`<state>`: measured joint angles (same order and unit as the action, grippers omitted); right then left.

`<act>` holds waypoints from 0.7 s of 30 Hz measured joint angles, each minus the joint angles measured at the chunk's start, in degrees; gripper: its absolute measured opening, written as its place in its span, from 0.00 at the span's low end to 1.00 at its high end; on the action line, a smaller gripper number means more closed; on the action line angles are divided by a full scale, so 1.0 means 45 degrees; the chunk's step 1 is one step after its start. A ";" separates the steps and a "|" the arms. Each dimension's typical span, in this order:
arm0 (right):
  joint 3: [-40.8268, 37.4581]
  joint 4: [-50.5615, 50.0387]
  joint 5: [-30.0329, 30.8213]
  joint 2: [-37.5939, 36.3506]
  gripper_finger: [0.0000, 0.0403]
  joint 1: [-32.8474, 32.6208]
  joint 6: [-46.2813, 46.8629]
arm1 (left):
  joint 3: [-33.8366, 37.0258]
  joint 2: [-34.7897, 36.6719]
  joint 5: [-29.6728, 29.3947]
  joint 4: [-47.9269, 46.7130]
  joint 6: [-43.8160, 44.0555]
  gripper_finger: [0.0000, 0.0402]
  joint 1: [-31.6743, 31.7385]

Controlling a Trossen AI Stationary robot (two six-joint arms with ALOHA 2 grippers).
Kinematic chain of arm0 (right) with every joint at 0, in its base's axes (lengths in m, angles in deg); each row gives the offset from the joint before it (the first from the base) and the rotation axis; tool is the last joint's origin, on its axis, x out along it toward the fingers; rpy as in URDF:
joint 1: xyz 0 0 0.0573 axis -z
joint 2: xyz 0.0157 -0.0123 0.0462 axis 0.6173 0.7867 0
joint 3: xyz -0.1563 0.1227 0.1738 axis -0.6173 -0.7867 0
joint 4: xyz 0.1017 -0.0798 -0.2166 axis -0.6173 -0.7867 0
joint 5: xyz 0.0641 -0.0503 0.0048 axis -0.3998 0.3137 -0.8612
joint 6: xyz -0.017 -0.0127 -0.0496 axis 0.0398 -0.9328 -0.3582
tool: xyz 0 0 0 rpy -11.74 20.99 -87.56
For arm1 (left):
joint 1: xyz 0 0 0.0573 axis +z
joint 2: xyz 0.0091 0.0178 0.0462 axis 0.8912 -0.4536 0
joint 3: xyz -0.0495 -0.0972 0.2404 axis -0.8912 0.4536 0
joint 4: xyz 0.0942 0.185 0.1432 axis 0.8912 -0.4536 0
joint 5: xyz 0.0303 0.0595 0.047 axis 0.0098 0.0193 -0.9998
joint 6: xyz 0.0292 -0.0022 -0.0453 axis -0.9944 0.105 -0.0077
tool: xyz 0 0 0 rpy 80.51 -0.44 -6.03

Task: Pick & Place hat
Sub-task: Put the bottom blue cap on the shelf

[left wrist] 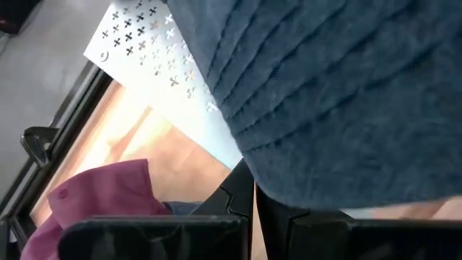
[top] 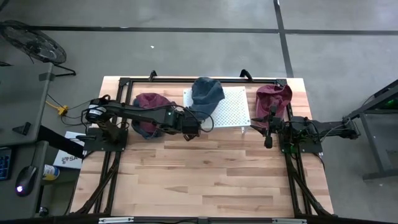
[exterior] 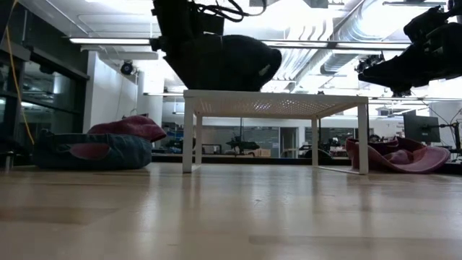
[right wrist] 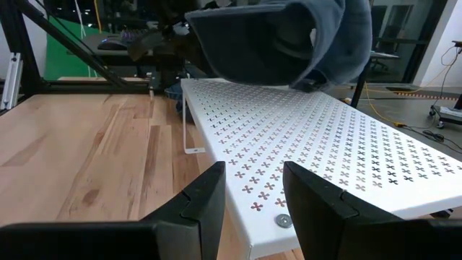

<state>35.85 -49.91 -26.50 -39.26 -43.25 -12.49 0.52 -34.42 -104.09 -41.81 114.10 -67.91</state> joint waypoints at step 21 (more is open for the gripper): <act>0.0000 0.0000 0.0000 -0.0002 0.33 0.0002 0.0000 | 0.0000 0.0011 -0.1295 -0.1250 -0.0341 0.01 -0.0005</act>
<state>35.85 -49.91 -26.50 -39.27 -43.24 -12.49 0.52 -34.37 -109.92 -47.43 112.57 -67.93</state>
